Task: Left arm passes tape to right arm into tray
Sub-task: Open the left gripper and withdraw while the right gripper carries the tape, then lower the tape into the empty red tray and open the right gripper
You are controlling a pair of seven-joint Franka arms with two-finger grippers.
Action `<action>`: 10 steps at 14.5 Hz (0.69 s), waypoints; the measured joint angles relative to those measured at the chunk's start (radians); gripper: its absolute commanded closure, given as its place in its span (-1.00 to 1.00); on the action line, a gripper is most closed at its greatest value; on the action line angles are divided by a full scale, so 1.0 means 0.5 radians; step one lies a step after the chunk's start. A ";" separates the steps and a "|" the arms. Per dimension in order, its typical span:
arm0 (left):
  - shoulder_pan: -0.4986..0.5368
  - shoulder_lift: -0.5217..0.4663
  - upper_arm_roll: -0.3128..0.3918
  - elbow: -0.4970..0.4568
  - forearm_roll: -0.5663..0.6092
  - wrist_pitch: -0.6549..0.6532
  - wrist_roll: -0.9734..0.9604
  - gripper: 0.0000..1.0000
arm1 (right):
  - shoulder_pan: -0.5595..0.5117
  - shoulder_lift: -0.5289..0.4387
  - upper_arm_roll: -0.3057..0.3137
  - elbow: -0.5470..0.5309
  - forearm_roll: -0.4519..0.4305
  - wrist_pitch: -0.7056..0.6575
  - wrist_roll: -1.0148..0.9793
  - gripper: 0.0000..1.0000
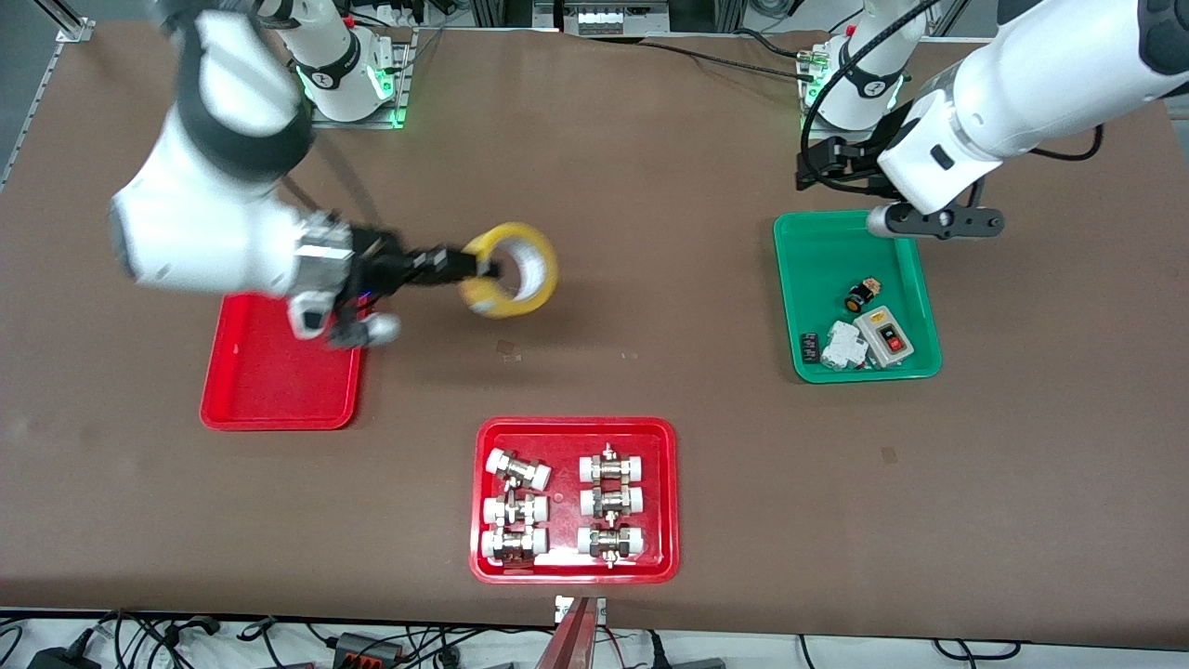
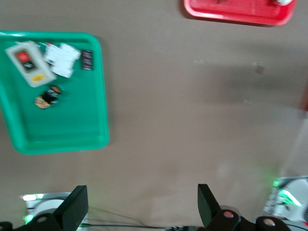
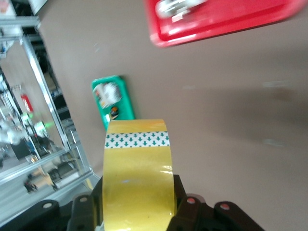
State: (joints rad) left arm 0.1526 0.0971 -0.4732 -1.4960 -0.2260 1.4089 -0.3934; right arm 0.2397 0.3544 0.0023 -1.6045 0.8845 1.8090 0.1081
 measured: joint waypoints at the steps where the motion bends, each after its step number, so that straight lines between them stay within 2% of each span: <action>1: 0.048 -0.037 0.001 -0.041 0.019 0.005 0.088 -1.00 | -0.125 0.062 -0.005 -0.003 -0.002 -0.037 -0.012 0.53; 4: 0.218 -0.092 0.006 -0.111 0.076 0.014 0.346 -1.00 | -0.446 0.239 -0.008 -0.004 -0.050 -0.082 -0.141 0.52; 8: 0.222 -0.101 0.034 -0.117 0.219 0.014 0.405 -1.00 | -0.774 0.464 -0.009 -0.008 -0.182 -0.174 -0.729 0.52; 10: 0.045 -0.121 0.271 -0.116 0.234 0.013 0.405 -1.00 | -0.900 0.561 -0.009 -0.007 -0.217 -0.229 -0.965 0.52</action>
State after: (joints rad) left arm 0.1753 0.0367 -0.3379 -1.5538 -0.1090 1.4154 -0.1907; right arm -0.2103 0.6351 -0.0021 -1.6078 0.7758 1.6943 -0.3744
